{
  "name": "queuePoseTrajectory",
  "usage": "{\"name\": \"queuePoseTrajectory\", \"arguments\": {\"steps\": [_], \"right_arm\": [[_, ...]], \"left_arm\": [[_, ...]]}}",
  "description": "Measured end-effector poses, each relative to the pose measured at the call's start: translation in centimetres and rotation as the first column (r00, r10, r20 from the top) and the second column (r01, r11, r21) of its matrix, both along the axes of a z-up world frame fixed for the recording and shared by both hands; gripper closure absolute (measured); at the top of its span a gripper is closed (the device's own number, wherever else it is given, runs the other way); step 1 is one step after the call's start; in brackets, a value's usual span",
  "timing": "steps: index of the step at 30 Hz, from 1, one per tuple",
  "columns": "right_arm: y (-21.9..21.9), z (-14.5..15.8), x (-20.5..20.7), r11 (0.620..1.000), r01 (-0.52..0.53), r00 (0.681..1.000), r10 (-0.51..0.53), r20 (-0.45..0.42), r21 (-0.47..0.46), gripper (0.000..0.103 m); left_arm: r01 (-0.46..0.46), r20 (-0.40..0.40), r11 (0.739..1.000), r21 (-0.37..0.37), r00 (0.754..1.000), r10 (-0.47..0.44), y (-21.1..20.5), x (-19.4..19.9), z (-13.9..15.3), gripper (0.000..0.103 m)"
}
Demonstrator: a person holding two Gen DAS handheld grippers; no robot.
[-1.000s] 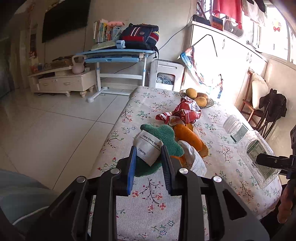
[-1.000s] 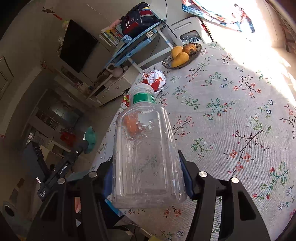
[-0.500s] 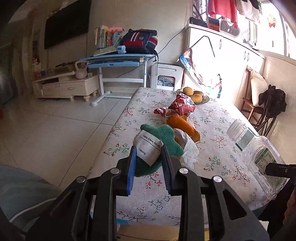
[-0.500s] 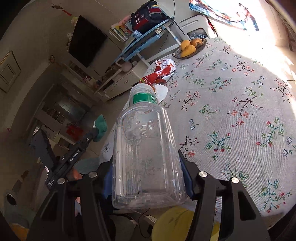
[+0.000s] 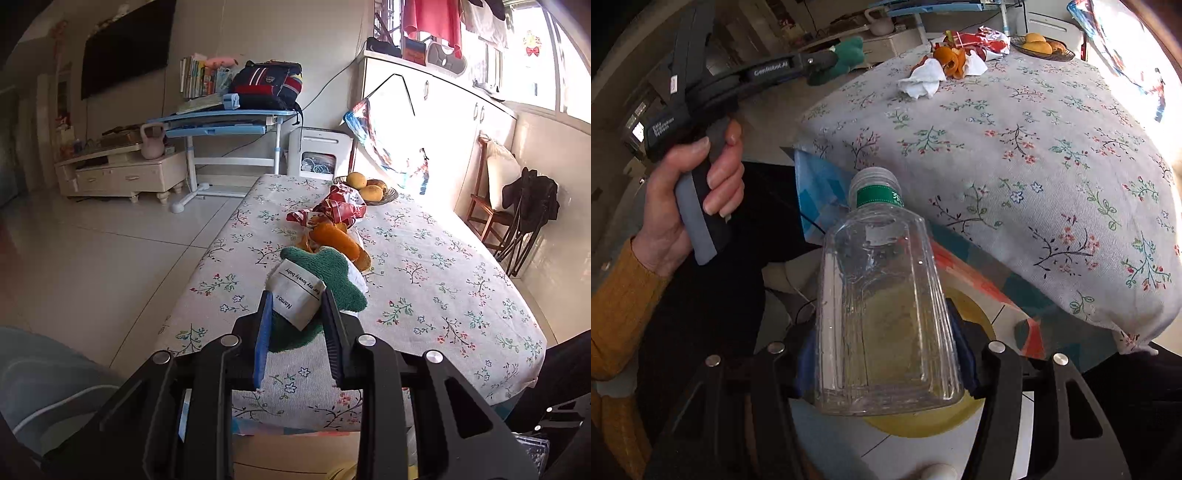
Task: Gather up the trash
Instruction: 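Carry the bottle and green toy over the yellow bin and release both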
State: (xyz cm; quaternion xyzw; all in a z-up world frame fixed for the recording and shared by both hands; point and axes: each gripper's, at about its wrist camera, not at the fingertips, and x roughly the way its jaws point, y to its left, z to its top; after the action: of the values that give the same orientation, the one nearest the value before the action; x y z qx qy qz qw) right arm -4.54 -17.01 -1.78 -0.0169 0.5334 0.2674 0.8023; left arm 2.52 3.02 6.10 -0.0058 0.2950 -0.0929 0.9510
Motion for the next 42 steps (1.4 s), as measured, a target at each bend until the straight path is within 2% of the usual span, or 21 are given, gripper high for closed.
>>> {"name": "queuePoseTrajectory", "arguments": {"steps": [4, 6, 8, 13, 15, 17, 19, 23, 25, 27, 29, 31, 32, 33, 34, 36, 39, 42], "right_arm": [[2.2, -1.9, -0.6, 0.991, -0.087, 0.996, 0.085, -0.029, -0.098, 0.047], [2.6, -2.7, -0.6, 0.986, -0.106, 0.993, 0.099, -0.056, -0.127, 0.047], [2.4, -2.8, -0.4, 0.987, -0.092, 0.995, 0.087, -0.046, -0.133, 0.047], [-0.6, -1.0, 0.7, 0.998, 0.063, 0.998, -0.063, 0.020, -0.013, 0.046], [-1.8, 0.2, 0.8, 0.987, 0.150, 0.987, -0.153, 0.059, 0.048, 0.037], [-3.6, 1.1, 1.0, 0.964, 0.234, 0.966, -0.245, 0.084, 0.125, 0.034], [-5.8, 2.0, 1.3, 0.923, 0.323, 0.934, -0.347, 0.084, 0.211, 0.033], [-10.4, 2.4, 1.3, 0.789, 0.487, 0.845, -0.534, 0.024, 0.375, 0.031], [-12.3, 2.3, 1.1, 0.712, 0.555, 0.790, -0.613, -0.006, 0.429, 0.030], [-13.4, 2.6, 0.7, 0.661, 0.599, 0.745, -0.667, -0.012, 0.452, 0.028], [-13.5, 2.9, 0.4, 0.651, 0.609, 0.728, -0.685, 0.006, 0.452, 0.028], [-13.1, 3.3, 0.2, 0.665, 0.612, 0.722, -0.690, 0.040, 0.429, 0.027], [-13.1, 3.4, 0.1, 0.672, 0.612, 0.720, -0.691, 0.058, 0.416, 0.026], [-12.8, 3.6, 0.0, 0.679, 0.614, 0.718, -0.692, 0.074, 0.402, 0.025], [-12.6, 3.7, -0.1, 0.685, 0.616, 0.715, -0.694, 0.090, 0.390, 0.025], [-12.1, 3.7, -0.1, 0.692, 0.619, 0.709, -0.696, 0.115, 0.371, 0.024], [-11.9, 3.7, -0.5, 0.699, 0.625, 0.704, -0.697, 0.136, 0.348, 0.022], [-11.3, 3.6, -0.7, 0.717, 0.626, 0.708, -0.687, 0.164, 0.307, 0.022]], "left_arm": [[0.010, -0.002, 1.000, -0.001, 1.000, -0.010, -0.5, -1.1, -0.1, 0.077], [0.014, -0.003, 1.000, -0.001, 1.000, -0.014, -0.7, -1.6, -0.1, 0.077], [0.019, -0.005, 1.000, -0.002, 1.000, -0.019, -0.8, -2.1, -0.2, 0.077], [0.044, -0.013, 0.999, 0.000, 0.999, -0.044, -1.6, -3.4, -0.4, 0.077], [0.060, -0.018, 0.998, 0.005, 0.998, -0.060, -2.1, -4.1, -0.6, 0.077], [0.082, -0.026, 0.997, 0.014, 0.996, -0.082, -2.6, -4.8, -0.9, 0.077], [0.112, -0.038, 0.993, 0.026, 0.993, -0.111, -3.3, -5.6, -1.3, 0.077], [0.204, -0.076, 0.977, 0.060, 0.977, -0.199, -5.3, -7.6, -2.3, 0.077], [0.271, -0.111, 0.959, 0.086, 0.959, -0.261, -6.6, -8.7, -3.1, 0.077], [0.362, -0.171, 0.926, 0.109, 0.924, -0.342, -8.1, -9.9, -4.3, 0.076], [0.461, -0.241, 0.876, 0.143, 0.875, -0.421, -9.6, -11.3, -5.7, 0.076], [0.543, -0.295, 0.821, 0.174, 0.825, -0.483, -10.9, -12.9, -7.0, 0.075], [0.573, -0.314, 0.798, 0.185, 0.804, -0.505, -11.4, -13.6, -7.3, 0.073], [0.589, -0.320, 0.784, 0.197, 0.794, -0.516, -11.7, -14.1, -7.5, 0.071], [0.590, -0.313, 0.779, 0.212, 0.797, -0.517, -11.7, -14.6, -7.4, 0.069], [0.563, -0.285, 0.795, 0.226, 0.819, -0.498, -11.4, -14.9, -7.0, 0.051], [0.475, -0.245, 0.855, 0.209, 0.872, -0.424, -9.7, -14.2, -6.0, 0.040], [0.332, -0.193, 0.925, 0.184, 0.935, -0.297, -7.3, -12.8, -5.0, 0.029]]}}
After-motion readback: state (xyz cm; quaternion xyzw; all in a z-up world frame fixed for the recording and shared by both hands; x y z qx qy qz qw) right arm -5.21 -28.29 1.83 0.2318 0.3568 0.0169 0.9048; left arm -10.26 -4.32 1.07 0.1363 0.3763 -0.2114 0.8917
